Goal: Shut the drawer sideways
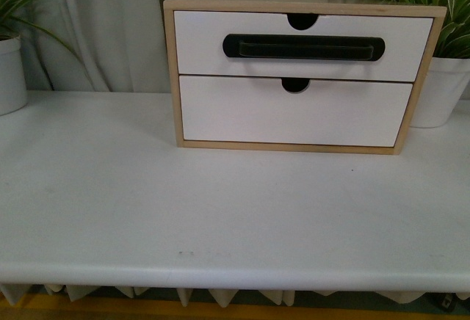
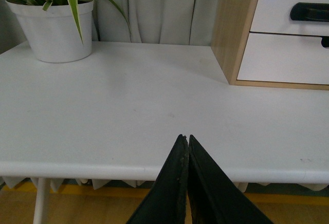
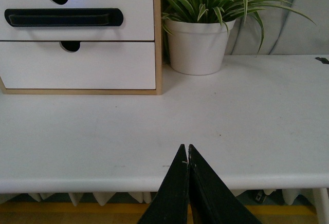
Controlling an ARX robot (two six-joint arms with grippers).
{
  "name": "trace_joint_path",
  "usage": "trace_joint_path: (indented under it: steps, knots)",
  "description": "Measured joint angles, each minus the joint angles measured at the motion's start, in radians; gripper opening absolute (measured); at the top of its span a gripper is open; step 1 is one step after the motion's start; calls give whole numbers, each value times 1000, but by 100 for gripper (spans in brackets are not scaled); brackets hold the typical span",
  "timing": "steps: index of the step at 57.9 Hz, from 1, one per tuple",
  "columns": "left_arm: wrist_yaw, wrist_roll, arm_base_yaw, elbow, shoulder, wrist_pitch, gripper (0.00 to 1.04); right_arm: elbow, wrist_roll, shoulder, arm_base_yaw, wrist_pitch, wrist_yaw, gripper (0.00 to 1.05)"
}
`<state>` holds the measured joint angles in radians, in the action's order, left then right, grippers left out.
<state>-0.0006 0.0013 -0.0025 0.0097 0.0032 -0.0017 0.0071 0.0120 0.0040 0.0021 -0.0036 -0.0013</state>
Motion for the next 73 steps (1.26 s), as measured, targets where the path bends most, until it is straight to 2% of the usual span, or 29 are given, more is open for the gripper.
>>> trace_joint_path:
  steps: [2, 4, 35, 73]
  knots:
    - [0, 0, 0, 0, 0, 0, 5, 0, 1, 0, 0, 0, 0, 2]
    - [0, -2, 0, 0, 0, 0, 9, 0, 0, 0, 0, 0, 0, 7]
    - [0, -2, 0, 0, 0, 0, 100, 0, -1, 0, 0, 0, 0, 97]
    - [0, -3, 0, 0, 0, 0, 98, 0, -2, 0, 0, 0, 0, 95]
